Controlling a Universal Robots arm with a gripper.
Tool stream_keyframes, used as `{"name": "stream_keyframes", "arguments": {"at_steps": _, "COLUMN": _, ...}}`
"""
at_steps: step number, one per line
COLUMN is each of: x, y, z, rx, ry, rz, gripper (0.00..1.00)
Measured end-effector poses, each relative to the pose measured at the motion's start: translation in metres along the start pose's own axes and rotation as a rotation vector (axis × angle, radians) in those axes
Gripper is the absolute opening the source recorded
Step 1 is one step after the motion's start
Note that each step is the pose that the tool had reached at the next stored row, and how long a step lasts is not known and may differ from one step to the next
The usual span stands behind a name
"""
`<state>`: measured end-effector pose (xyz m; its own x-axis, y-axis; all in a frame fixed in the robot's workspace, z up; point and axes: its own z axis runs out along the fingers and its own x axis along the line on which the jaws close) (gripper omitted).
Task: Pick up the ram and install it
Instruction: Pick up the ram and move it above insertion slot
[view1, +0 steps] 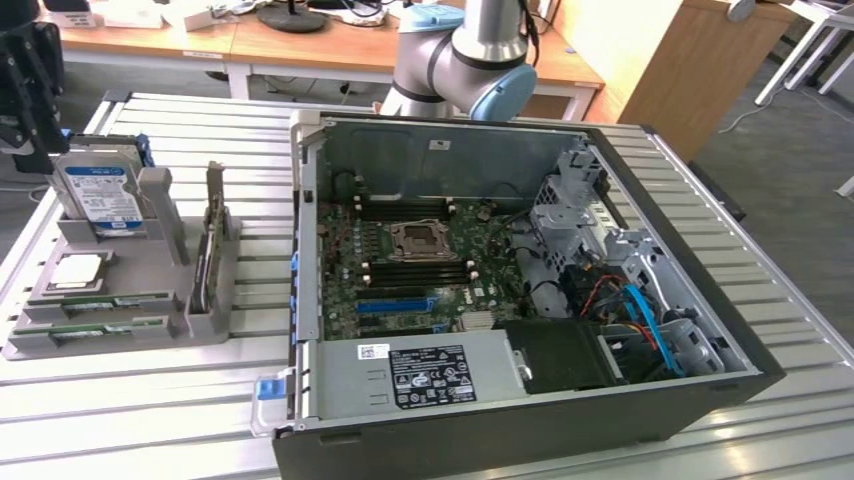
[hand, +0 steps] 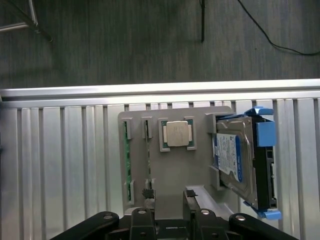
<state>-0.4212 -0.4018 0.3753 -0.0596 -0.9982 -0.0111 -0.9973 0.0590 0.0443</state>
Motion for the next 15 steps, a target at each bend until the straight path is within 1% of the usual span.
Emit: {"name": "stream_keyframes", "arguments": {"at_steps": 15, "x": 0.000, "y": -0.0006, "z": 0.0138, "rx": -0.0001, "ry": 0.0001, "rz": 0.000, "gripper": 0.36}}
